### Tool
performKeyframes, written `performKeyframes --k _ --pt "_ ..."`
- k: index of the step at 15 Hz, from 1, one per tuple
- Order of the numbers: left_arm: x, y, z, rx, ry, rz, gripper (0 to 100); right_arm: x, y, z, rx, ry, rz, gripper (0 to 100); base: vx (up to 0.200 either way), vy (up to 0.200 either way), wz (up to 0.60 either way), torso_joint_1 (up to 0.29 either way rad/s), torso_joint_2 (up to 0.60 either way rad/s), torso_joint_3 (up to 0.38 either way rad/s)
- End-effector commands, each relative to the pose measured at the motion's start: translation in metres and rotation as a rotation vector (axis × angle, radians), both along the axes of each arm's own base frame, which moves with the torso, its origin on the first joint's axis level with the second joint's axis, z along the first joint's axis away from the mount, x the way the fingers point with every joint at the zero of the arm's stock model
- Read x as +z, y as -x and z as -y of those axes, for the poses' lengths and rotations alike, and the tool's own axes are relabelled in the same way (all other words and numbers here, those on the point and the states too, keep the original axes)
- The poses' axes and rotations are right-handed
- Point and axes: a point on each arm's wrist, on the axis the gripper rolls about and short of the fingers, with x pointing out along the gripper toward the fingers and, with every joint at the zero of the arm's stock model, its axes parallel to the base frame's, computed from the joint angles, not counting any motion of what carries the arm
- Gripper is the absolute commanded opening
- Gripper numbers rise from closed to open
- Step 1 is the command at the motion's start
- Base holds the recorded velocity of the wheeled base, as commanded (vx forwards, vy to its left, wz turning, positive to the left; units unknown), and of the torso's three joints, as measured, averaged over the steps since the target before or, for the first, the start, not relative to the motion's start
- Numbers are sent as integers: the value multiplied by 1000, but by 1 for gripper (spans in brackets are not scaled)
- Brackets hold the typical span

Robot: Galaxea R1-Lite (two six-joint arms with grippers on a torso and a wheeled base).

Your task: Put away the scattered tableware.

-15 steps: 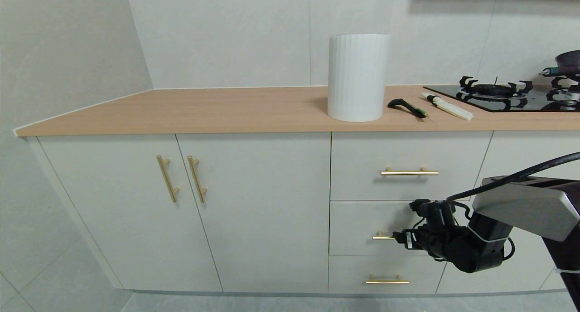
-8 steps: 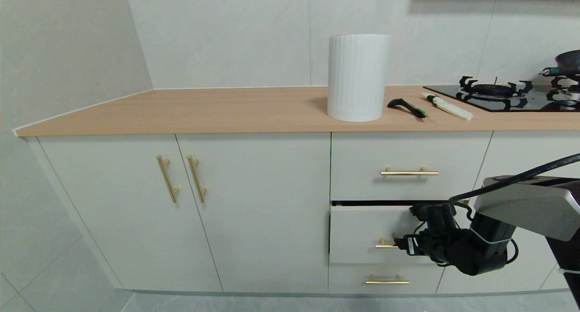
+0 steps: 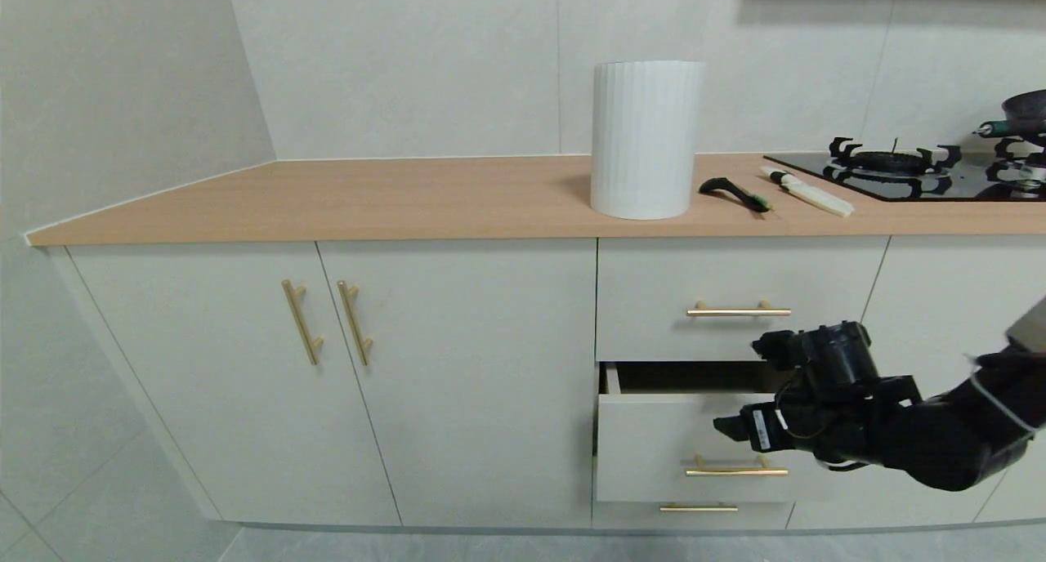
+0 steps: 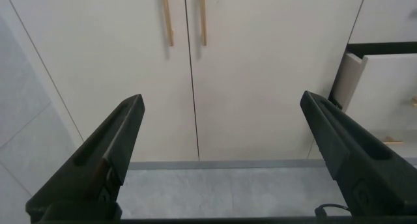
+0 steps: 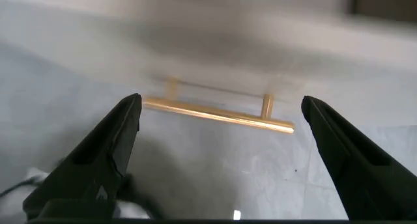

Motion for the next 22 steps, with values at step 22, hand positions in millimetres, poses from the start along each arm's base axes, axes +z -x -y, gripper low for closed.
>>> performKeyframes --k 22 --pt "0 0 0 0 0 0 100 -17 -23 -6 -76 33 92 100 0 0 0 0 0 0"
